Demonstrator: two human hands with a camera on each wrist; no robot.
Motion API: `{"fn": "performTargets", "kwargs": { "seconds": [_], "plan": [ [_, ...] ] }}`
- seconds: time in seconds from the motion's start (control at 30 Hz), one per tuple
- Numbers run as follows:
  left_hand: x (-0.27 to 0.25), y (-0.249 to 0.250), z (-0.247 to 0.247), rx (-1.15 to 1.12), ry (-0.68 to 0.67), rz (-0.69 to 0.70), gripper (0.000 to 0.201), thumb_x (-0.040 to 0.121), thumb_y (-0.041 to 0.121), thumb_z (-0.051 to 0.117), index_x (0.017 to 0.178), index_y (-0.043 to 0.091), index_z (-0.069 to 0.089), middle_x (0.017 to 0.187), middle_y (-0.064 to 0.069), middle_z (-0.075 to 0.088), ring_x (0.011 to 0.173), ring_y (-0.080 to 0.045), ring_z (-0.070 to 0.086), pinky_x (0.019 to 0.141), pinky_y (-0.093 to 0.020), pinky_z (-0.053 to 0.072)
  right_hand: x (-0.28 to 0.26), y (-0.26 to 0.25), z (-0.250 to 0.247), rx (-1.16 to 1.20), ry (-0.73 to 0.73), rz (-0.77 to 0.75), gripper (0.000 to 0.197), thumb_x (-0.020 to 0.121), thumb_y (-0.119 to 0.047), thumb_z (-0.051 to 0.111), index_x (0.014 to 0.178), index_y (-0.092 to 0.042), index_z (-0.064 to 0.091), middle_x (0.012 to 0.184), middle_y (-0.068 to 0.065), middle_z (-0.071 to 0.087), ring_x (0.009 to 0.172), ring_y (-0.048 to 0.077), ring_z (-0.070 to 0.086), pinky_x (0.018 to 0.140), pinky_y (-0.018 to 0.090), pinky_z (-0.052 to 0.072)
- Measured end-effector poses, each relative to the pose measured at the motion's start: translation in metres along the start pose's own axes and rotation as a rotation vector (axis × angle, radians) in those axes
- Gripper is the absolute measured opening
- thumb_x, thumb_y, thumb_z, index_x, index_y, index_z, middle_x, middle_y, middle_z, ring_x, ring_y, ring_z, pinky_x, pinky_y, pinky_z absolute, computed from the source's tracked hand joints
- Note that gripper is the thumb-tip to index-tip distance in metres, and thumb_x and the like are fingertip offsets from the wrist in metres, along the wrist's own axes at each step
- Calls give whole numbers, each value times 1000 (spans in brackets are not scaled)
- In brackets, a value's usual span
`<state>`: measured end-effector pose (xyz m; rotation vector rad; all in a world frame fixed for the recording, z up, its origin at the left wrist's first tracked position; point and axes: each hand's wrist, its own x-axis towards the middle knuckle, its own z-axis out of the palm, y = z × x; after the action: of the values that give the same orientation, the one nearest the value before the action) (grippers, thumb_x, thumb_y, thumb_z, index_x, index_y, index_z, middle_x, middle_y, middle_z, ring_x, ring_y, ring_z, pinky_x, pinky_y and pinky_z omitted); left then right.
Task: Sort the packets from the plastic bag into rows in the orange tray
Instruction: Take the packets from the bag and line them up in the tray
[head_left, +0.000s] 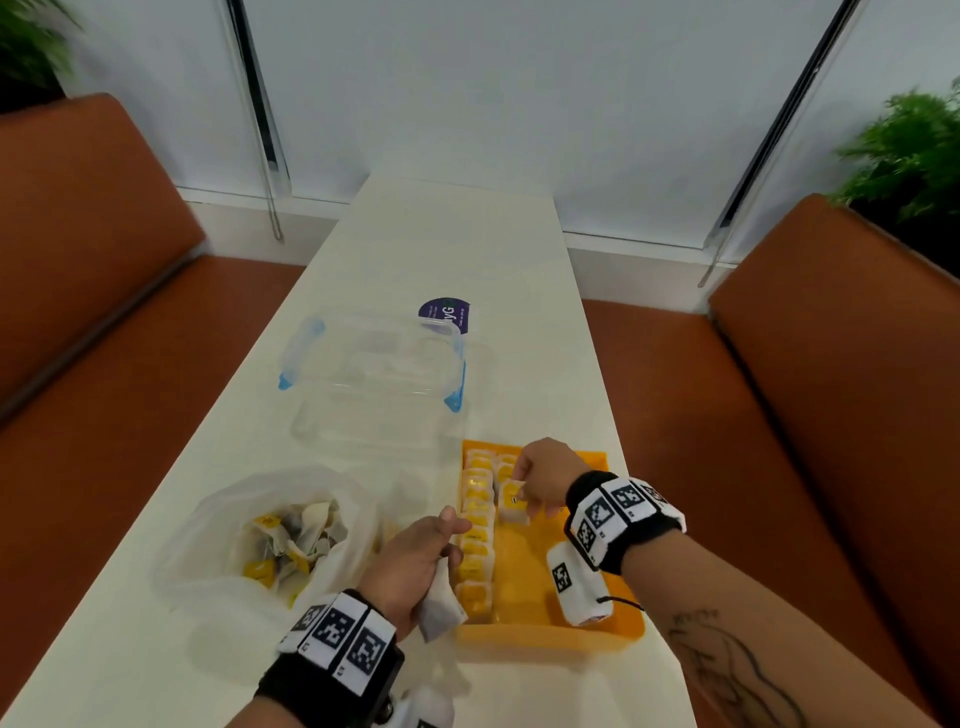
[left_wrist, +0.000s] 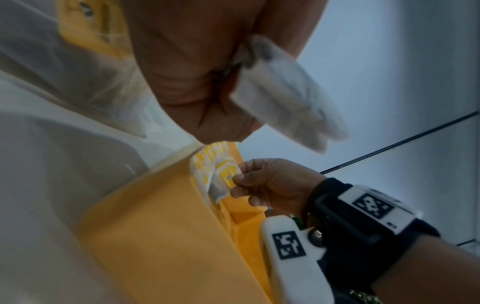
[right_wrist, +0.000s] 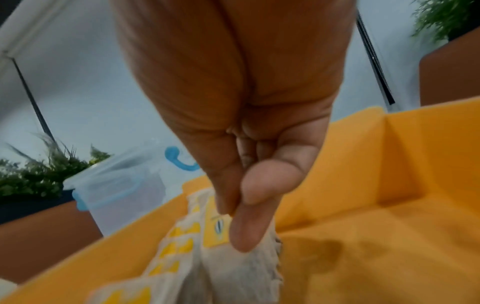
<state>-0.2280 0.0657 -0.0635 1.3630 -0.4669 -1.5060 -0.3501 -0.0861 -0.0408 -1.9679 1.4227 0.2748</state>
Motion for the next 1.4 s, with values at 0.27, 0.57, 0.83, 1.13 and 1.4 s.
{"fn": "performTargets", "kwargs": {
  "seconds": [0.27,0.57,0.83,1.13,1.4],
  "plan": [
    [9,5,0,55,7,21,29,95,31,42,97,9,60,64,-3,46,42,-3,46,45,-16,41,25,0,17,-297,217,-39,22,92,-4,48,111,-4,59,119,13,60,110,25,58,89,29,47],
    [14,11,7,36,72,146,29,98,27,37,94,9,59,62,-3,44,37,-3,44,41,-16,39,-10,0,5,101,288,-161,14,83,-12,66,84,-15,52,80,0,55,78,20,55,70,35,50],
    [8,18,23,-61,-6,69,62,92,56,18,81,11,60,44,-1,53,31,-9,45,34,-15,33,-66,-21,6,241,-127,-609,20,74,-3,75,88,-17,70,98,19,67,74,16,58,64,13,40],
    [-1,16,27,-76,-164,91,66,84,62,18,84,11,59,44,-2,45,36,-9,38,36,-16,33,-84,-24,4,137,-21,-642,6,76,-7,72,79,-9,67,73,-10,53,62,-5,49,62,12,37],
    [-9,13,17,165,-218,109,31,85,43,58,102,16,56,87,-1,62,72,-12,59,63,-25,45,-93,-29,-28,-111,145,-597,11,78,-2,59,84,-10,62,74,-3,55,61,6,46,55,13,34]
  ]
}}
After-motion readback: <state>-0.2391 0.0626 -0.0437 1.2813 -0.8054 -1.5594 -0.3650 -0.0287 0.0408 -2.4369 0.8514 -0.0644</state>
